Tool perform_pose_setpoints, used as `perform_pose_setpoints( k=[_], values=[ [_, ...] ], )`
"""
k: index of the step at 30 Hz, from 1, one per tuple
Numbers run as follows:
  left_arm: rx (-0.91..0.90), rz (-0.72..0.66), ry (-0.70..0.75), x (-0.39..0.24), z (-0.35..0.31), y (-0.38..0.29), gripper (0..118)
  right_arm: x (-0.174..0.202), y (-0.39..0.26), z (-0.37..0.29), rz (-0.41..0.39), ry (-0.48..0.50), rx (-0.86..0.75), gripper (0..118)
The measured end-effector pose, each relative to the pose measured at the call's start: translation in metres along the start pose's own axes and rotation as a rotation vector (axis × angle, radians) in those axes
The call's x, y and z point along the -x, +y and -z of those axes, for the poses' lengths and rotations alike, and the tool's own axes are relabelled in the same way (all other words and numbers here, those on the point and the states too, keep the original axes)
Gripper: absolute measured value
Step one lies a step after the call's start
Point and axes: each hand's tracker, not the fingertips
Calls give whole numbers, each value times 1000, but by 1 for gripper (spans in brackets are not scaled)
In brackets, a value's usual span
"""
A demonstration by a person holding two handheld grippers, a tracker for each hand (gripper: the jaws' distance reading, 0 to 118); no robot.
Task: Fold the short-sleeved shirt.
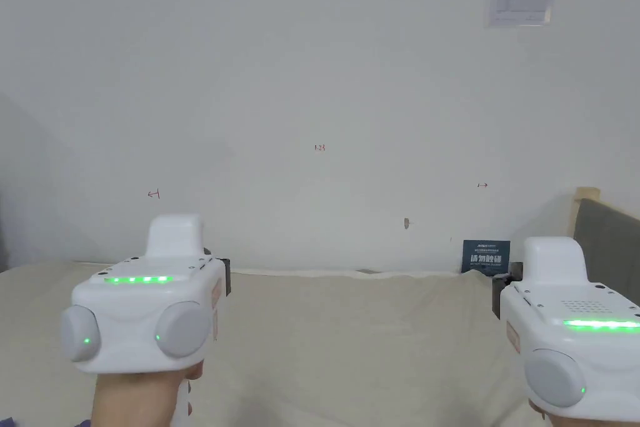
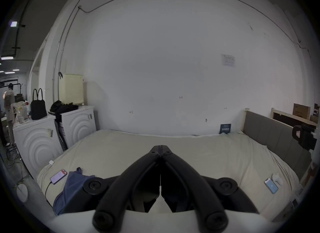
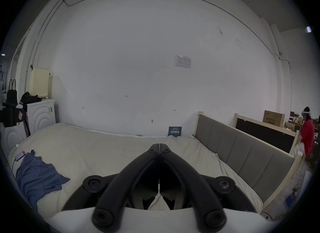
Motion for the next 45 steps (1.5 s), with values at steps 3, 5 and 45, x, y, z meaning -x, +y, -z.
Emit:
perform_pose_setpoints(
  k=[3,5,45],
  values=[
    [-6,12,10,-5,-14,-14,0,-5,0,4,7,-3,19,0],
    [-5,23,15,-8,-14,-17,0,-4,-1,4,27,9,36,0],
    [194,12,395,254,-88,-74,0,258,-19,12,-8,482,115,0]
  ],
)
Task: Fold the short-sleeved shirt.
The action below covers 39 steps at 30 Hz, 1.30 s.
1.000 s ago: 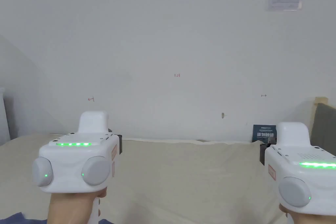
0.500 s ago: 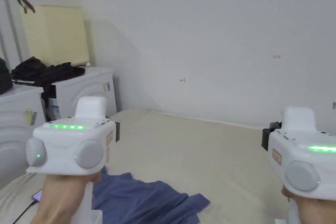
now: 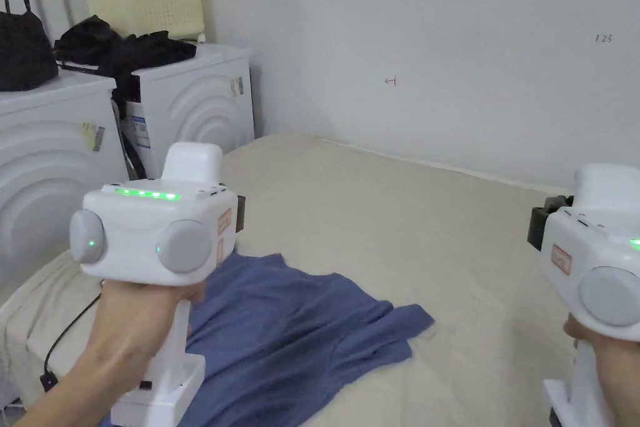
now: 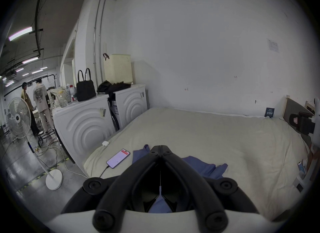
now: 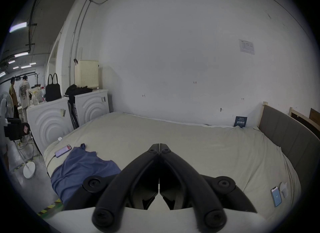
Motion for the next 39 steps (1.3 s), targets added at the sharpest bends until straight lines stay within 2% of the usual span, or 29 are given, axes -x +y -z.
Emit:
perform_pose_setpoints(
  k=[10,13,15,16,17,18,19,20,21,22,23,26,28,29,30,31,32,33,35,39],
  values=[
    [324,-6,-117,-38,104,-94,0,-5,-67,27,6,-16,141,0],
    [425,-13,-148,-49,137,-129,0,-9,-87,35,52,3,200,0],
    [494,-7,-154,-54,155,-150,0,-10,-96,38,47,-4,211,0],
    [505,-8,-157,-57,164,-160,19,-9,-102,40,31,-5,220,0],
    [512,-4,-170,-58,169,-165,52,-9,-106,41,17,-10,224,0],
    [530,9,-178,-61,174,-170,72,-9,-110,42,5,-13,229,0],
    [560,32,-177,-63,183,-176,72,-10,-115,42,0,-12,233,0],
    [631,1,-192,-68,176,-180,117,-10,-118,41,-7,-8,240,0],
    [574,40,-222,-70,173,-178,105,-11,-123,41,-9,-6,244,0],
    [614,98,-199,-74,174,-180,105,-11,-126,40,-10,-4,247,0],
    [624,124,-196,-78,179,-187,111,-11,-130,39,-14,-7,251,0],
    [643,181,-192,-88,193,-204,111,-14,-133,32,-8,5,273,0],
    [636,147,-189,-86,197,-204,103,-17,-138,30,-15,7,289,0],
    [644,107,-218,-83,195,-200,78,-17,-139,28,-20,12,292,0],
    [617,78,-211,-80,190,-195,38,-19,-141,26,-25,12,293,0],
    [555,97,-131,-78,186,-189,0,-22,-142,23,-24,10,296,0],
    [509,106,-74,-79,187,-185,0,-26,-142,20,-17,13,299,0],
    [546,151,-113,-74,192,-180,0,-29,-142,16,-8,15,297,0],
    [617,91,-183,-66,198,-171,0,-38,-143,0,-12,9,290,0],
    [567,95,-158,-76,186,-152,0,-68,-150,-31,-15,-27,261,0]
  ],
)
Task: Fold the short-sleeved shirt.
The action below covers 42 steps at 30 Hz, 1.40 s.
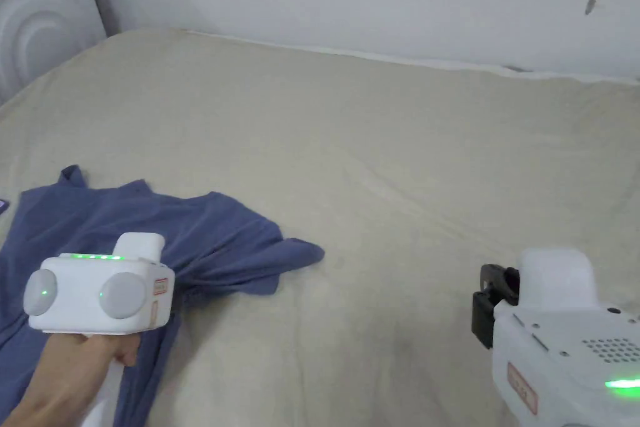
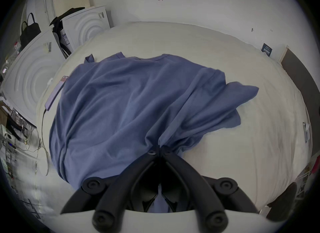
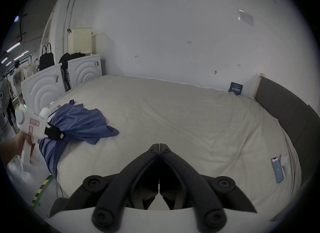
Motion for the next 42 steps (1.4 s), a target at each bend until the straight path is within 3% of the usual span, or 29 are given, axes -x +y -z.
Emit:
perform_pose_setpoints(
  k=[4,8,17,22,25,29,30,31,32,34,35,40,42],
  values=[
    [-21,45,-35,-49,-25,16,0,-42,-10,-24,31,-43,-12,0],
    [-73,174,-69,-127,-39,41,0,-87,-17,-51,83,-109,-26,0],
    [-103,371,-411,-426,-53,95,0,-193,-48,-110,172,-337,15,0],
    [-49,493,-614,-591,-47,69,0,-231,-63,-127,241,-427,43,0],
    [68,469,-720,-657,-27,46,0,-249,-75,-128,258,-463,77,0],
    [117,480,-674,-699,1,32,0,-271,-90,-124,307,-470,108,0],
    [121,489,-656,-700,6,31,15,-271,-88,-121,317,-470,120,0],
    [109,479,-644,-696,12,31,63,-273,-89,-121,326,-466,122,0],
    [77,494,-611,-692,13,32,118,-274,-90,-121,330,-464,119,0],
    [142,544,-601,-671,13,34,110,-269,-86,-120,328,-459,116,0],
    [149,481,-638,-647,-3,36,110,-266,-85,-119,327,-456,110,0],
    [-12,514,-618,-499,-80,45,110,-242,-74,-120,318,-377,66,0],
    [-71,520,-563,-446,-79,44,109,-220,-63,-123,310,-336,52,0]
  ],
)
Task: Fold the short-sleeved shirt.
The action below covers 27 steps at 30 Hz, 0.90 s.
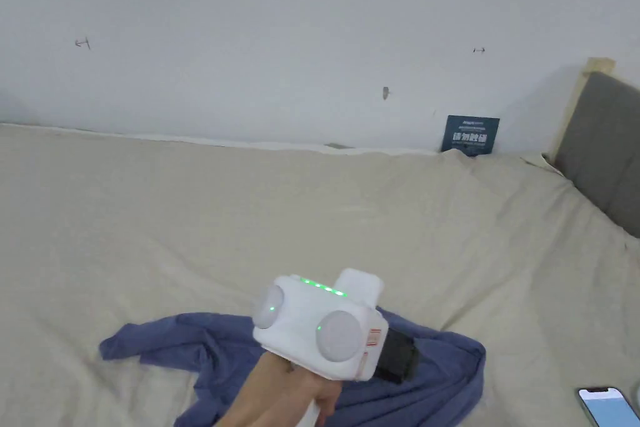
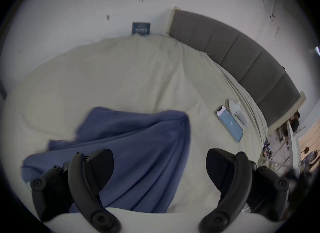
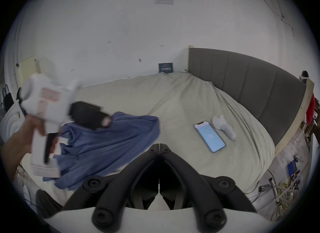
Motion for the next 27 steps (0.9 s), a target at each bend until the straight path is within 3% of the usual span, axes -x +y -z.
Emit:
perform_pose_setpoints(
  k=[1,2,3,4,6,10,15,16,17,18,19,20,21,27],
  values=[
    [14,0,38,21,-25,-19,105,10,-1,-4,7,36,-1,0],
    [31,-2,57,42,-47,-41,87,19,-3,-8,8,69,2,0],
    [56,-18,88,59,-71,-62,53,28,-5,-11,5,86,2,0],
    [60,-70,156,80,-89,-87,5,38,-7,-13,-2,101,12,0],
    [59,-144,274,116,-114,-127,0,55,-12,-20,-14,148,12,0],
    [125,-363,342,173,-161,-208,0,80,-25,-30,-47,180,24,0],
    [133,-455,304,179,-170,-250,0,105,-32,-33,-85,207,62,0],
    [119,-467,275,178,-166,-254,15,108,-35,-32,-87,212,68,0],
    [106,-455,252,173,-162,-255,80,110,-35,-34,-93,212,73,0],
    [91,-449,253,170,-156,-256,118,112,-37,-36,-101,215,75,0],
    [141,-424,241,177,-151,-256,115,113,-38,-37,-113,217,78,0],
    [106,-304,233,171,-158,-248,115,111,-40,-36,-121,214,83,0],
    [126,-371,219,163,-155,-251,115,111,-41,-36,-126,213,86,0],
    [251,-292,199,142,-109,-259,111,110,-45,-32,-112,215,123,0]
  ],
)
